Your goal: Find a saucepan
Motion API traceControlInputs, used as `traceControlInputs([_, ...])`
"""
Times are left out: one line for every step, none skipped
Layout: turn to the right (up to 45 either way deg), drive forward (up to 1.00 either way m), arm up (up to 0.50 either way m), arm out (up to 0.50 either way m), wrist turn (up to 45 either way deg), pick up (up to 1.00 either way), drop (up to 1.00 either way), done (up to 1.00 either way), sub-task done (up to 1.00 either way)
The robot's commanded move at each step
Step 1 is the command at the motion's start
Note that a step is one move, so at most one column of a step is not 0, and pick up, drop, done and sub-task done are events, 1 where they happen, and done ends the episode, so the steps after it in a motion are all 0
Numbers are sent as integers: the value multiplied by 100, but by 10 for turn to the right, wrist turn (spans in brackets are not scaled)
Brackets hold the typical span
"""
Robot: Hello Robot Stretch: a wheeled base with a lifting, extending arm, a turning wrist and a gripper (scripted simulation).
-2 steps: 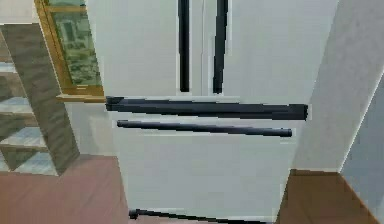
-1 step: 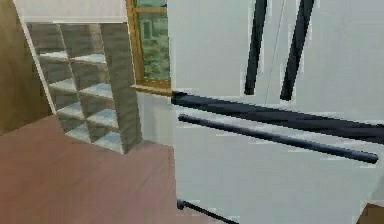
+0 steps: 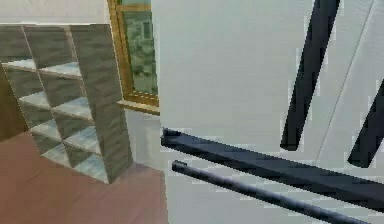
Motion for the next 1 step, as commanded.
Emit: traceControlInputs([-450,0,0,0,0,0,0,0,0])
